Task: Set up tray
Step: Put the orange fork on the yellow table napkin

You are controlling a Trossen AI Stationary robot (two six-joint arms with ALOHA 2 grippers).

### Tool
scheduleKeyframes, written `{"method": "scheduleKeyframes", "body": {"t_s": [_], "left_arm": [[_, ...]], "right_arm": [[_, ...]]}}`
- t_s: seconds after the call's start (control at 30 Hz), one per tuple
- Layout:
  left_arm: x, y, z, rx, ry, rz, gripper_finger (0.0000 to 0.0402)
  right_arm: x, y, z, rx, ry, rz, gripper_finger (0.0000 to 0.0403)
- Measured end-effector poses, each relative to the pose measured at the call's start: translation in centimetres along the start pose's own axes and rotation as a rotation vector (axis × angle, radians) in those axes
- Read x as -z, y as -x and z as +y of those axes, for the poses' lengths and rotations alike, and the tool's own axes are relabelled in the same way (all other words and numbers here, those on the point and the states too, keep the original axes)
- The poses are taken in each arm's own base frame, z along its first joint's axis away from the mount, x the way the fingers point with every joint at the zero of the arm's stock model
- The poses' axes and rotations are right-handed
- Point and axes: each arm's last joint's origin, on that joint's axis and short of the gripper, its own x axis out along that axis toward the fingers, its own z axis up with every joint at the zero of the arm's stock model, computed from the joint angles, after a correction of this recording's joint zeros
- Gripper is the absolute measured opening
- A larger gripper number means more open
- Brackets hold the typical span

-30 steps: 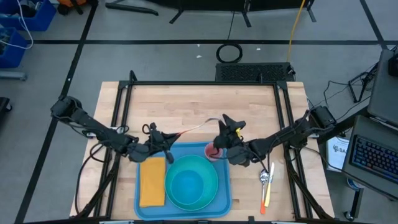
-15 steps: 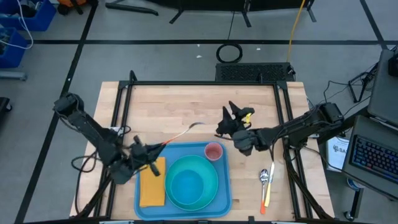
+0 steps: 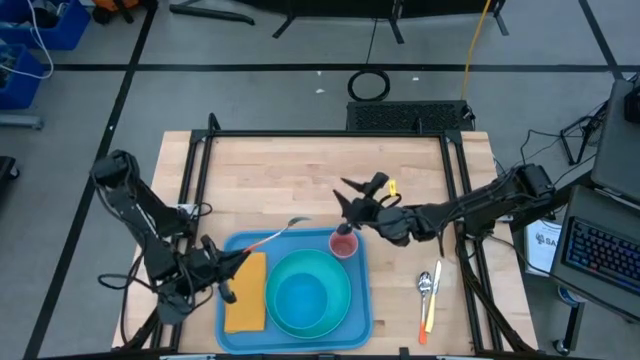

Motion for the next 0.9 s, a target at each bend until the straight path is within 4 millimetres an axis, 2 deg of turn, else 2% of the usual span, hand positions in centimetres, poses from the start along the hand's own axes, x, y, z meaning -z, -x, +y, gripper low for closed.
{"method": "scheduleKeyframes", "body": {"t_s": [0.2,0.5,0.9], "left_arm": [[1.0,1.1,-0.3,0.043,0.008,0.014,0.0007],[0.2,1.2,-0.9,0.036,-0.040,0.004,0.0007],[-0.1,1.0,-1.1,0.036,-0.059,0.007,0.0007]], "right_arm": [[-1.1,0.7,0.7,-0.213,-0.135,-0.146,0.0160],[-1.9,1.3,1.4,-0.565,-0.321,-0.281,0.0167],[-2.0,1.3,1.5,-0.701,-0.410,-0.289,0.0195]]}}
